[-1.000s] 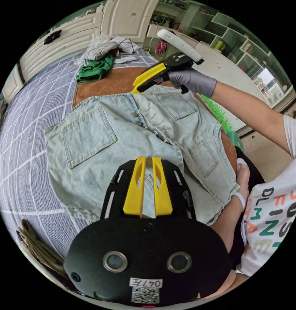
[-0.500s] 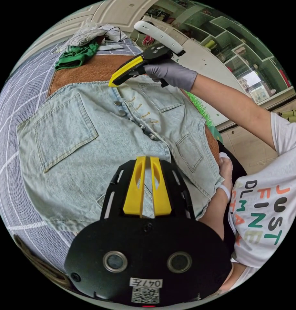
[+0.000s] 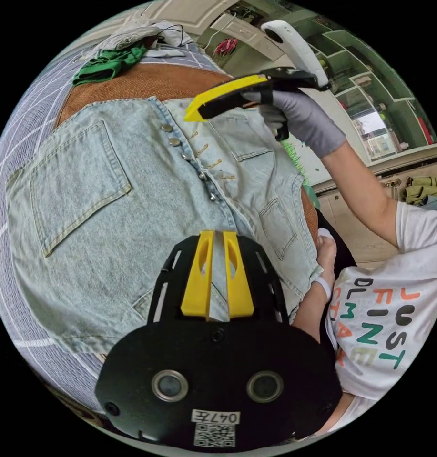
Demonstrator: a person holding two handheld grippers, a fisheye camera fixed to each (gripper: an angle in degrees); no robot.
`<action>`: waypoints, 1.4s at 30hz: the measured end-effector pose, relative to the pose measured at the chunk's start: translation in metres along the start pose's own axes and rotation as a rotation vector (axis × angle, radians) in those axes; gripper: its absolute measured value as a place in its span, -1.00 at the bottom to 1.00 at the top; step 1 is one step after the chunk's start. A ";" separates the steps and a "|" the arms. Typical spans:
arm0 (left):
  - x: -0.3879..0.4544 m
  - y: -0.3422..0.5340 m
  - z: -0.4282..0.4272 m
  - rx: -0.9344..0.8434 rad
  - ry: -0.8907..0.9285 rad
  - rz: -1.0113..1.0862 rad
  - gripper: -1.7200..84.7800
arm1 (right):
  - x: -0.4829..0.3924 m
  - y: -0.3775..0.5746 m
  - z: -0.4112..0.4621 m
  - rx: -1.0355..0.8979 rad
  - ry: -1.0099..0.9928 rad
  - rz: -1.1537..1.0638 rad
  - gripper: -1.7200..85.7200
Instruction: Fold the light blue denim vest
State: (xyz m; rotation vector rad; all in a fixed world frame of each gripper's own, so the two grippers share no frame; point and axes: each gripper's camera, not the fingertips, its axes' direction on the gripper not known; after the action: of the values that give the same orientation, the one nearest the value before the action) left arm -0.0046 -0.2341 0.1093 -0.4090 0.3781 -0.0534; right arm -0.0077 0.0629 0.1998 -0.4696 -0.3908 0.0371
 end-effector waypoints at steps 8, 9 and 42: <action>0.013 0.004 0.019 0.106 0.043 -0.194 -0.79 | -0.044 0.020 0.014 0.004 -0.029 0.111 -0.68; 0.034 0.003 0.019 0.105 -0.014 -0.164 -0.87 | -0.056 0.018 0.011 -0.015 0.012 0.089 -0.68; 0.025 0.089 -0.095 0.068 -0.192 -0.292 -0.87 | -0.041 0.210 0.031 0.400 -0.018 0.336 -0.82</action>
State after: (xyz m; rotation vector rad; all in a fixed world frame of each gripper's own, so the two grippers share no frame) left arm -0.0185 -0.1915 -0.0156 -0.3955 0.1248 -0.3086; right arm -0.0464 0.2589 0.1165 -0.1349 -0.3082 0.4375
